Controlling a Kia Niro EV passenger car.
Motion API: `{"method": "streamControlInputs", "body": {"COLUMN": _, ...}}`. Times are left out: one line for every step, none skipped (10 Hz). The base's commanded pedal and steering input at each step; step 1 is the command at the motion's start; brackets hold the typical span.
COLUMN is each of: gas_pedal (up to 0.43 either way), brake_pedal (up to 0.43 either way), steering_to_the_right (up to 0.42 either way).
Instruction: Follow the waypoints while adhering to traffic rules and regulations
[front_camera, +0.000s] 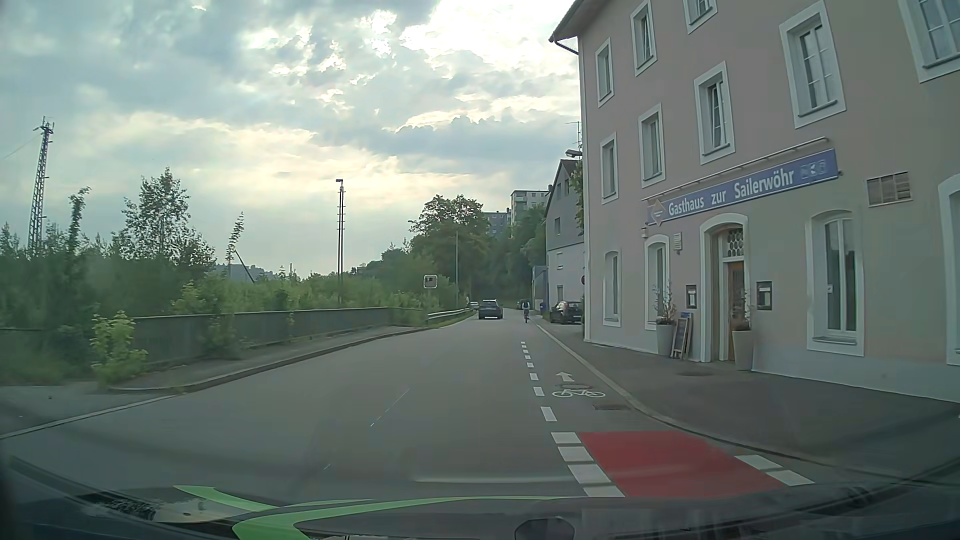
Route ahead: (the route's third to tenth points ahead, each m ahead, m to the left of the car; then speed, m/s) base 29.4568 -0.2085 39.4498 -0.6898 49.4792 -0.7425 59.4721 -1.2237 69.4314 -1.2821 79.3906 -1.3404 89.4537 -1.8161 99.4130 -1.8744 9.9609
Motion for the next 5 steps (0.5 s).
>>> {"method": "streamControlInputs", "body": {"gas_pedal": 0.047, "brake_pedal": 0.000, "steering_to_the_right": 0.011}}
{"method": "streamControlInputs", "body": {"gas_pedal": 0.047, "brake_pedal": 0.000, "steering_to_the_right": 0.011}}
{"method": "streamControlInputs", "body": {"gas_pedal": 0.047, "brake_pedal": 0.000, "steering_to_the_right": 0.010}}
{"method": "streamControlInputs", "body": {"gas_pedal": 0.059, "brake_pedal": 0.000, "steering_to_the_right": 0.008}}
{"method": "streamControlInputs", "body": {"gas_pedal": 0.067, "brake_pedal": 0.000, "steering_to_the_right": 0.007}}
